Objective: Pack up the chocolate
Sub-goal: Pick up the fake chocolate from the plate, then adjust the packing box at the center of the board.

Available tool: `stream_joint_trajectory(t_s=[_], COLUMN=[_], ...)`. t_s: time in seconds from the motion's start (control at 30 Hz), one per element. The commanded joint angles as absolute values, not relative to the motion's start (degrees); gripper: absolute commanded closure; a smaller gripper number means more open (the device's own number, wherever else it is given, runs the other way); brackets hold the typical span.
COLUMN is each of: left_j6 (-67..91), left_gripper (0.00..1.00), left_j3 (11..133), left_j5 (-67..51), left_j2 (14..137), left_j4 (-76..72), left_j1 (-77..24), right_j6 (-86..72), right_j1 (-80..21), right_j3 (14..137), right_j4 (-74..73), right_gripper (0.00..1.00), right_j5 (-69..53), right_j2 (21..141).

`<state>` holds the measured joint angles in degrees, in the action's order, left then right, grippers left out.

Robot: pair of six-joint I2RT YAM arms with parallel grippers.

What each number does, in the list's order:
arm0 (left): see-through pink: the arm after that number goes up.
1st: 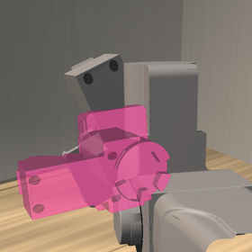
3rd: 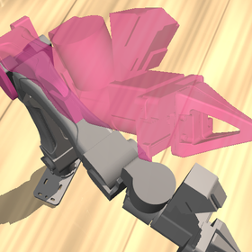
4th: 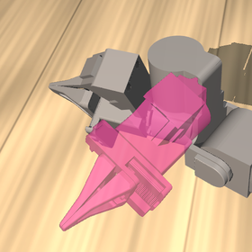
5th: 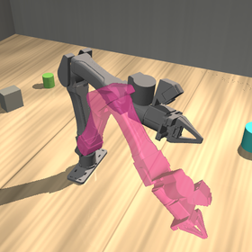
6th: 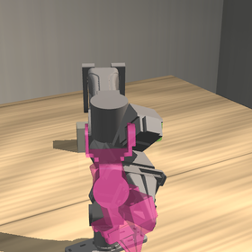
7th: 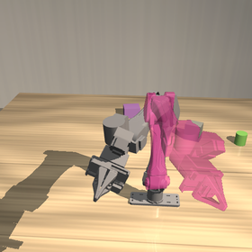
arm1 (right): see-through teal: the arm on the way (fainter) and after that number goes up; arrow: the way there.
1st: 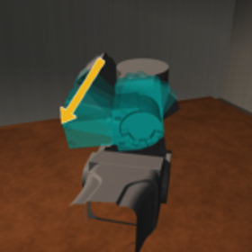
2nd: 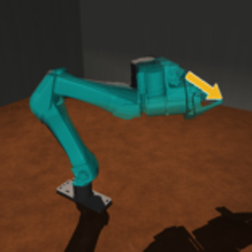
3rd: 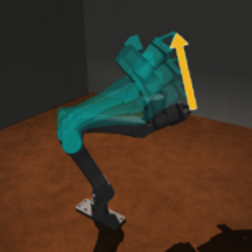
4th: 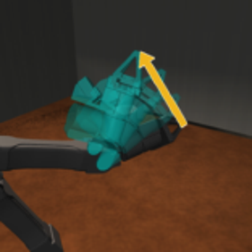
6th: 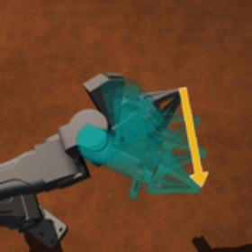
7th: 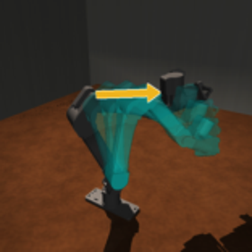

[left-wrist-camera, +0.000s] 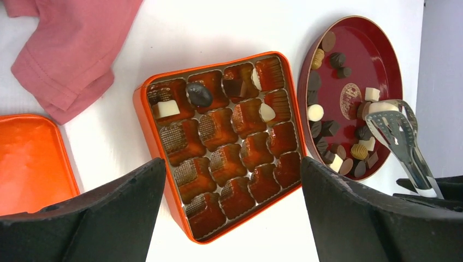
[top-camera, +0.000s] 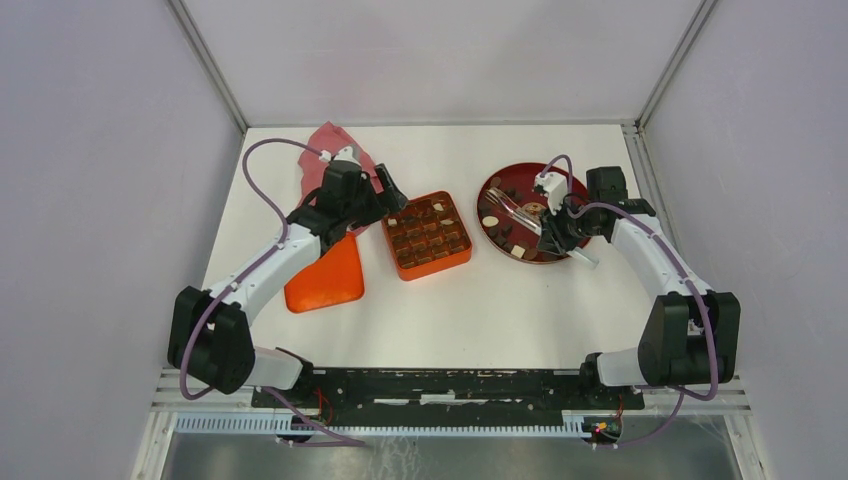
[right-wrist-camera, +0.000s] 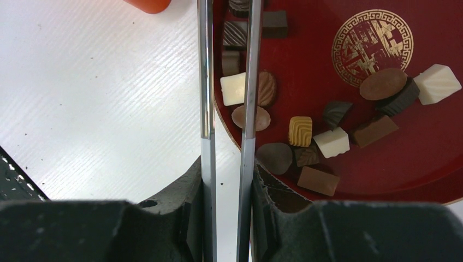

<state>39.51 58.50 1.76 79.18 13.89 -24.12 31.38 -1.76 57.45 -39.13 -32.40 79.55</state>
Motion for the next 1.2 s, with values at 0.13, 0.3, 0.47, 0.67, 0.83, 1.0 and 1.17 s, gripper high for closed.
stream_joint_trajectory(t_s=[0.13, 0.3, 0.47, 0.67, 0.83, 1.0, 1.17], left_j6=[42.09, 41.29, 39.46, 36.75, 36.04, 36.02, 35.62], left_gripper=[0.03, 0.04, 0.04, 0.04, 0.06, 0.13, 0.25], left_j3=[55.98, 56.29, 55.56, 55.74, 54.72, 53.62, 53.63], left_j5=[-1.29, -1.58, -0.47, 1.96, 3.98, 5.65, 5.8], left_j2=[79.25, 79.5, 78.05, 76.52, 75.26, 75.86, 78.42], left_j4=[9.84, 9.85, 11.16, 13.92, 15.53, 16.04, 15.24], left_j1=[-22.35, -22.35, -22.4, -22.35, -22.28, -22.24, -22.29], right_j6=[32.17, 32.26, 32.2, 32.28, 32.48, 32.26, 32.43], right_j1=[-1.77, -1.76, -1.76, -2.01, -2.55, -3.06, -4.53], right_j3=[57.4, 57.3, 57.62, 58.24, 59.09, 59.9, 61.03], right_j4=[-36.2, -36.01, -36.07, -36.27, -36.3, -36.21, -36.77], right_gripper=[1.0, 1.0, 1.0, 1.0, 1.0, 1.0, 1.0], right_j5=[-38.41, -39.19, -39.46, -40.08, -40.33, -40.61, -40.43], right_j2=[76.97, 76.53, 76.76, 76.83, 76.6, 76.79, 78.18])
